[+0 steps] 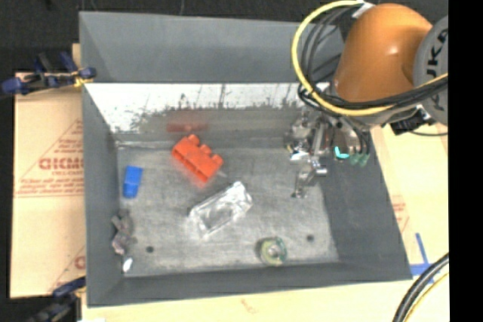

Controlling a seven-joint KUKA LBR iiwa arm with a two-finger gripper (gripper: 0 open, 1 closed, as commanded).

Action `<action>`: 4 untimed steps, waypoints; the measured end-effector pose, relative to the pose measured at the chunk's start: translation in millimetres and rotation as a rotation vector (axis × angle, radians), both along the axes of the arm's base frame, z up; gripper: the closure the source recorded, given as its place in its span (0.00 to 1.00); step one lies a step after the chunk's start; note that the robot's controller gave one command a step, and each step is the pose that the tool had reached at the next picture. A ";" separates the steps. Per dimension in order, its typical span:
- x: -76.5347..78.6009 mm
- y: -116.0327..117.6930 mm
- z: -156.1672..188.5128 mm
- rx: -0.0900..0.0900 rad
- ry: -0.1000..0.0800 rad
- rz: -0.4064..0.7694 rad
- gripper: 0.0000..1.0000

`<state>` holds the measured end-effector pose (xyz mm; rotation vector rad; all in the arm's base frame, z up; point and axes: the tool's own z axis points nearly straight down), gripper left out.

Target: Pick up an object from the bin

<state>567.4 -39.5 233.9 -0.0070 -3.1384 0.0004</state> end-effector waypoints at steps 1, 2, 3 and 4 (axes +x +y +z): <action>9.4 66.5 -118.1 0.002 -0.001 0.295 0.00; -4.9 114.6 -160.5 -0.002 -0.011 0.592 0.00; -2.9 115.1 -158.2 -0.001 -0.017 0.590 1.00; -3.6 138.2 -19.8 0.000 -0.012 0.721 1.00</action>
Offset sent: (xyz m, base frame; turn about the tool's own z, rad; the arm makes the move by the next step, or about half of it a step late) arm 0.0097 0.0663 -0.1154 -0.2953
